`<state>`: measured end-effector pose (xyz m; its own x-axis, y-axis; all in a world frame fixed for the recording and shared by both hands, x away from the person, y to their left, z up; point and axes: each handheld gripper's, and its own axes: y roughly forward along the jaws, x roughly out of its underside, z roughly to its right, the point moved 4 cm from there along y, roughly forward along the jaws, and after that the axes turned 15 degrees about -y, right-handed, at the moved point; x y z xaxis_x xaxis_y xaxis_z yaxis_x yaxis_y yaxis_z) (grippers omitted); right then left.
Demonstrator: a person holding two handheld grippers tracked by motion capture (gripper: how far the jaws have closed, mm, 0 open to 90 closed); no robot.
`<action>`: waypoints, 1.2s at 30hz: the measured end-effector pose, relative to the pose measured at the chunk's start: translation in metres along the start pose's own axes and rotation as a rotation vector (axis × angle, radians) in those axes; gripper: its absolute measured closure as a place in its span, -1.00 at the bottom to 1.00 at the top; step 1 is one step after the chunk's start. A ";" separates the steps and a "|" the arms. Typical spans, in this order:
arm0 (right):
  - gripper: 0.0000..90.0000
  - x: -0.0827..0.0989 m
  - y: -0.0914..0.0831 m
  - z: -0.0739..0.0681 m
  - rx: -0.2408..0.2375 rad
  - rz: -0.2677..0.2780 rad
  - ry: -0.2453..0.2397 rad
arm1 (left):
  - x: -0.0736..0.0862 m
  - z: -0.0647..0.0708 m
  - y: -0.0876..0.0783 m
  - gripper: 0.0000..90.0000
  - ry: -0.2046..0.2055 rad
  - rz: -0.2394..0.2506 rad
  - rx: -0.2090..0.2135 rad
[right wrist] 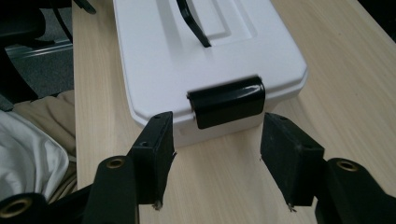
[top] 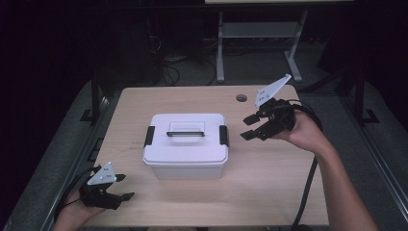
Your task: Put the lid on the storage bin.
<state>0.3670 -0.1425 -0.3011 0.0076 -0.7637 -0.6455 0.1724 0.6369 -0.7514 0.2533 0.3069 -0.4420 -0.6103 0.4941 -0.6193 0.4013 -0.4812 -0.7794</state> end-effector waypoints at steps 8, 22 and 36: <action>-0.05 0.013 0.004 -0.002 -0.013 -0.031 0.023 | 0.001 -0.001 0.001 -0.34 -0.001 -0.005 0.001; -0.08 0.027 0.017 -0.006 -0.024 -0.040 0.040 | 0.001 -0.001 -0.001 -0.34 -0.003 0.003 0.002; -0.09 0.052 0.033 -0.016 -0.040 -0.018 0.075 | 0.001 0.000 0.000 -0.34 -0.006 -0.002 0.005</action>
<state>0.3577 -0.1598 -0.3611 -0.0694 -0.7662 -0.6388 0.1326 0.6276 -0.7672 0.2527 0.3078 -0.4426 -0.6149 0.4907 -0.6173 0.3967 -0.4840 -0.7800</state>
